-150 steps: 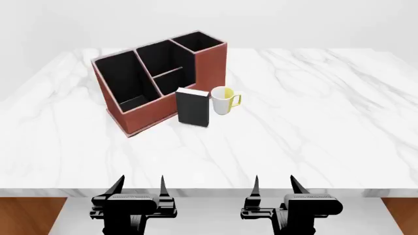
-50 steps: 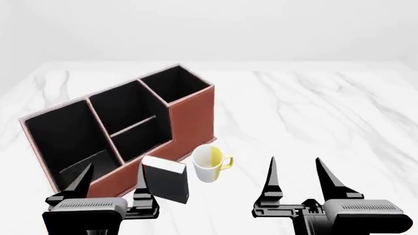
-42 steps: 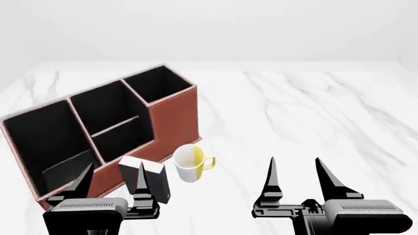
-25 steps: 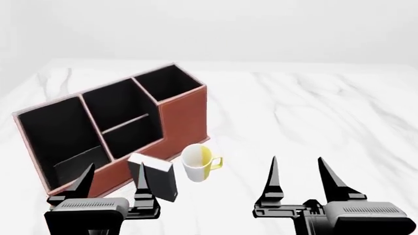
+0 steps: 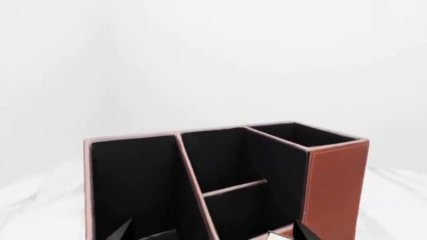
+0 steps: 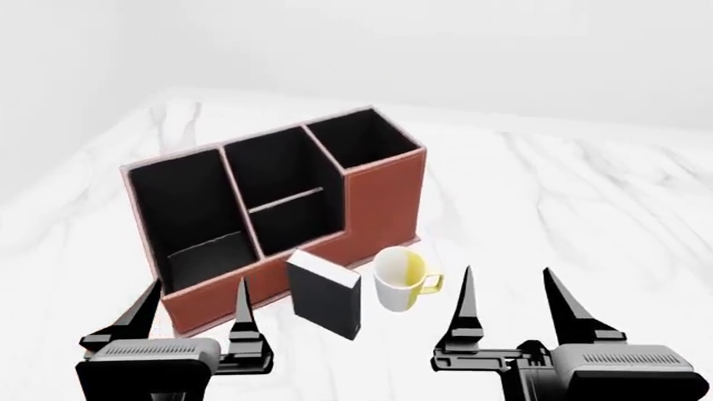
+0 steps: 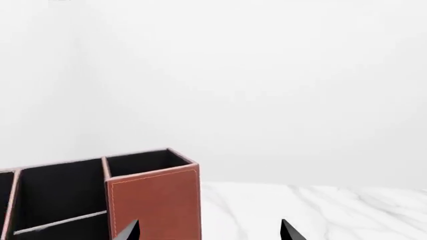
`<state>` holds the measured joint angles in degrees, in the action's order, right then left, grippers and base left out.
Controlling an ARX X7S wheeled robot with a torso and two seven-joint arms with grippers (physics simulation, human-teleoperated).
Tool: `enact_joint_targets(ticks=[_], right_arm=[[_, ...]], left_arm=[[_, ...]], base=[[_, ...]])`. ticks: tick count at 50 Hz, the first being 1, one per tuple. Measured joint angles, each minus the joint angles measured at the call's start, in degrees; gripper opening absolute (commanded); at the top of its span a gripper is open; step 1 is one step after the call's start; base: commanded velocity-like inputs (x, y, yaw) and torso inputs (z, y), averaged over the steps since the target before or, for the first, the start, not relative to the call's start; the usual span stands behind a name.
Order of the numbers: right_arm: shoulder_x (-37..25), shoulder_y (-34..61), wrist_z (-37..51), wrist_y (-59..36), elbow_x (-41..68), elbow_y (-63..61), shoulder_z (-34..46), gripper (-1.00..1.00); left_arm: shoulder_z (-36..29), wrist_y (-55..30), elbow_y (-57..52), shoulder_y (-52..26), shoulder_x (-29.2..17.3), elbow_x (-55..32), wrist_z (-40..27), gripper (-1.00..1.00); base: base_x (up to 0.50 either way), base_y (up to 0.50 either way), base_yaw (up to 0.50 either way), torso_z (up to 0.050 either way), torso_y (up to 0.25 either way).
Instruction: Pick up the book and place it in the right compartment of the caddy.
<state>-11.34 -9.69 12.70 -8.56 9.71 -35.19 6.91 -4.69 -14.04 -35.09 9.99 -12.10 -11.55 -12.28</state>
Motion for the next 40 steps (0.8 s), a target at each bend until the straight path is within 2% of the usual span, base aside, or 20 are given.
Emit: enact_joint_targets(ticks=[40], right_arm=[[-1.5, 0.2, 1.7, 0.1, 0.4, 0.1, 1.2, 1.00]], left_arm=[[-1.8, 0.8, 0.0, 0.0, -2.2, -1.2, -2.3, 1.00]], base=[[0.00, 0.00, 0.50, 0.000, 0.000]])
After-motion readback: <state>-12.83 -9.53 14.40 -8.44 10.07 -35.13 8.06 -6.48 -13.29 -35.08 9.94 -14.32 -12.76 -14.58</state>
